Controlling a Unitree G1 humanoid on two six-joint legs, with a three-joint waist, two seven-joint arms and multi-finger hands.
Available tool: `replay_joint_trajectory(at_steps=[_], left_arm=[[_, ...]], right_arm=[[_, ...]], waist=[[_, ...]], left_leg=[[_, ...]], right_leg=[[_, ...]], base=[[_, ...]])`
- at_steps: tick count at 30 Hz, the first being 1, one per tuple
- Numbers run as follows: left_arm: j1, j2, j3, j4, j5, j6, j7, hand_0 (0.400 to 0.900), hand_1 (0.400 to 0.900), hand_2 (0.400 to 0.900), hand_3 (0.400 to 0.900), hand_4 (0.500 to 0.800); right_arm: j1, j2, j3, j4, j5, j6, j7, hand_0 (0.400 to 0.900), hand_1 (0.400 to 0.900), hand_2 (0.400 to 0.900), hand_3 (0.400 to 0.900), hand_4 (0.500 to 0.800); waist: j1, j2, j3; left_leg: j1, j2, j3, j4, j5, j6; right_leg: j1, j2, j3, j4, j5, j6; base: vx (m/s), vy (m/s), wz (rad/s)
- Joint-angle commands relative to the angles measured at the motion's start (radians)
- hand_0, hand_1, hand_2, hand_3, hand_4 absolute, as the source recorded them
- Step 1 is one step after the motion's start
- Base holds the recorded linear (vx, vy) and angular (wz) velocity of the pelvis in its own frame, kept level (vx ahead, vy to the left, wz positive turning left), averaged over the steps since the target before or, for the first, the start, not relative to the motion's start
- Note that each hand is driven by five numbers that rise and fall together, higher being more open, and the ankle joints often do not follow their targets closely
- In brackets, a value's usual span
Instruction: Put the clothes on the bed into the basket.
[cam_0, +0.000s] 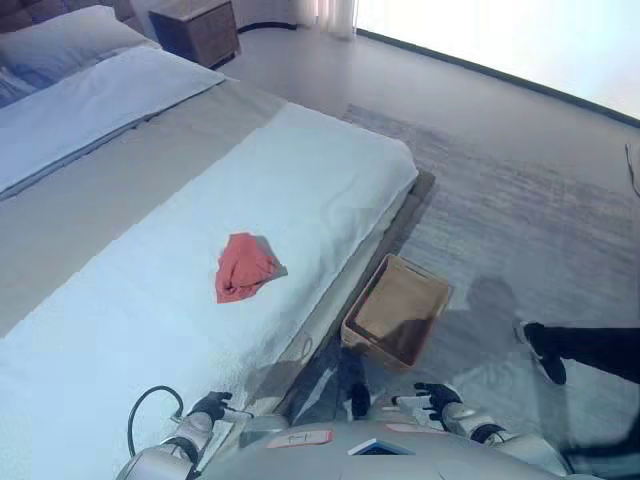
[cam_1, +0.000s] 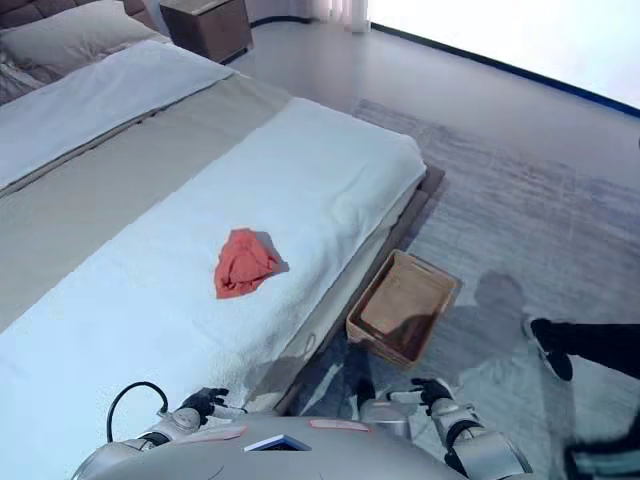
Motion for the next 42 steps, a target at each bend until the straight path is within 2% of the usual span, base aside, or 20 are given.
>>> replay_joint_trajectory(at_steps=[1,12,13,16,17,18,21,22,25,30,35,36,37,42], left_arm=[[-0.097,-0.008,-0.008,0.064,0.005,-0.005,0.018,0.9,0.9,0.9,0.9,0.8],[-0.112,0.002,-0.016,0.039,0.008,-0.015,0.051,0.9,0.9,0.9,0.9,0.8],[-0.121,0.01,-0.022,0.018,0.01,-0.019,0.058,0.9,0.9,0.9,0.9,0.8],[-0.157,0.068,-0.04,-0.124,0.037,-0.026,0.087,0.9,0.9,0.9,0.9,0.8],[-0.157,0.068,-0.04,-0.124,0.037,-0.026,0.087,0.9,0.9,0.9,0.9,0.8],[-0.184,0.166,-0.037,-0.315,0.083,-0.03,0.11,0.9,0.9,0.9,0.9,0.8],[-0.221,0.291,0.0,-0.472,0.145,-0.027,0.125,0.9,0.9,0.9,0.9,0.8],[-0.233,0.314,0.008,-0.498,0.157,-0.024,0.128,0.9,0.9,0.9,0.9,0.8],[-0.303,0.357,0.002,-0.51,0.198,-0.011,0.152,0.9,0.9,0.9,0.9,0.8],[-0.431,0.382,-0.047,-0.467,0.237,0.02,0.186,0.9,0.9,0.9,0.9,0.8],[-0.592,0.366,-0.153,-0.322,0.251,0.053,0.196,0.9,0.9,0.9,0.9,0.8],[-0.596,0.364,-0.156,-0.319,0.251,0.051,0.197,0.9,0.9,0.9,0.9,0.8],[-0.674,0.357,-0.202,-0.254,0.25,0.063,0.203,0.9,0.9,0.9,0.9,0.8],[-0.852,0.365,-0.321,-0.112,0.258,0.077,0.203,0.9,0.9,0.9,0.9,0.8]], right_arm=[[-0.079,-0.05,0.033,0.028,-0.02,-0.022,-0.015,0.9,0.9,0.9,0.9,0.8],[-0.081,-0.052,0.025,0.031,-0.008,-0.026,-0.032,0.9,0.9,0.9,0.9,0.8],[-0.084,-0.057,0.024,0.03,-0.007,-0.028,-0.037,0.9,0.9,0.9,0.9,0.8],[-0.098,-0.085,0.012,0.011,0.008,-0.031,-0.045,0.9,0.9,0.9,0.9,0.8],[-0.098,-0.085,0.012,0.011,0.008,-0.031,-0.045,0.9,0.9,0.9,0.9,0.8],[-0.108,-0.123,-0.001,-0.018,0.019,-0.033,-0.043,0.9,0.9,0.9,0.9,0.8],[-0.127,-0.184,-0.028,-0.037,0.037,-0.026,-0.015,0.9,0.9,0.9,0.9,0.8],[-0.137,-0.2,-0.033,-0.037,0.041,-0.023,-0.002,0.9,0.9,0.9,0.9,0.8],[-0.171,-0.234,-0.039,-0.013,0.044,-0.017,0.018,0.9,0.9,0.9,0.9,0.8],[-0.198,-0.24,-0.042,0.033,0.056,-0.01,0.016,0.9,0.9,0.9,0.9,0.8],[-0.208,-0.234,-0.045,0.053,0.086,-0.009,-0.003,0.9,0.9,0.9,0.9,0.8],[-0.209,-0.234,-0.047,0.053,0.086,-0.009,-0.003,0.9,0.9,0.9,0.9,0.8],[-0.223,-0.237,-0.049,0.059,0.117,-0.013,-0.016,0.9,0.9,0.9,0.9,0.8],[-0.24,-0.256,-0.066,0.073,0.191,-0.022,-0.048,0.9,0.9,0.9,0.9,0.8]], waist=[[0.01,0.024,0.033],[0.007,0.024,0.038],[0.007,0.025,0.039],[0.006,0.027,0.046],[0.006,0.027,0.046],[0.006,0.028,0.056],[0.007,0.024,0.058],[0.007,0.022,0.06],[0.004,0.02,0.064],[-0.006,0.02,0.073],[-0.027,0.016,0.087],[-0.026,0.016,0.086],[-0.037,0.009,0.106],[-0.06,-0.013,0.139]], left_leg=[[0.02,-0.048,-0.021,0.006,-0.075,0.021],[0.016,-0.051,-0.024,0.006,-0.076,0.021],[0.014,-0.051,-0.025,0.006,-0.075,0.021],[0.005,-0.051,-0.028,0.006,-0.07,0.019],[0.005,-0.051,-0.028,0.006,-0.07,0.019],[-0.001,-0.05,-0.032,0.006,-0.067,0.017],[-0.017,-0.048,-0.036,0.006,-0.06,0.014],[-0.021,-0.047,-0.036,0.006,-0.058,0.013],[-0.032,-0.047,-0.036,0.006,-0.055,0.011],[-0.06,-0.044,-0.035,0.006,-0.047,0.009],[-0.108,-0.039,-0.03,0.006,-0.029,0.008],[-0.111,-0.039,-0.03,0.006,-0.028,0.008],[-0.149,-0.034,-0.03,0.006,-0.013,0.007],[-0.253,-0.018,-0.026,0.006,0.025,0.002]], right_leg=[[0.057,-0.007,-0.049,0.004,-0.069,0.056],[0.054,-0.008,-0.048,0.004,-0.068,0.057],[0.053,-0.008,-0.049,0.004,-0.068,0.057],[0.047,-0.008,-0.051,0.004,-0.063,0.059],[0.047,-0.008,-0.051,0.004,-0.063,0.059],[0.044,-0.008,-0.054,0.004,-0.061,0.061],[0.031,-0.009,-0.058,0.004,-0.058,0.064],[0.028,-0.009,-0.059,0.004,-0.058,0.065],[0.018,-0.009,-0.058,0.004,-0.056,0.066],[-0.011,-0.007,-0.058,0.004,-0.048,0.069],[-0.061,-0.001,-0.052,0.004,-0.035,0.071],[-0.064,-0.001,-0.053,0.004,-0.034,0.071],[-0.1,0.002,-0.05,0.004,-0.023,0.072],[-0.2,0.01,-0.048,0.004,0.009,0.077]], base=[[0.0,0.0,0.0],[0.0,0.0,0.0],[0.01,0.002,0.06],[-0.01,-0.001,0.06],[-0.01,-0.009,0.1],[-0.02,-0.013,0.11],[-0.01,-0.014,0.06],[0.0,0.0,0.0],[0.0,0.0,0.0],[0.0,-0.001,-0.01],[0.0,0.0,-0.05],[-0.06,-0.015,-0.01],[-0.06,-0.011,-0.01],[-0.03,-0.007,-0.06]])
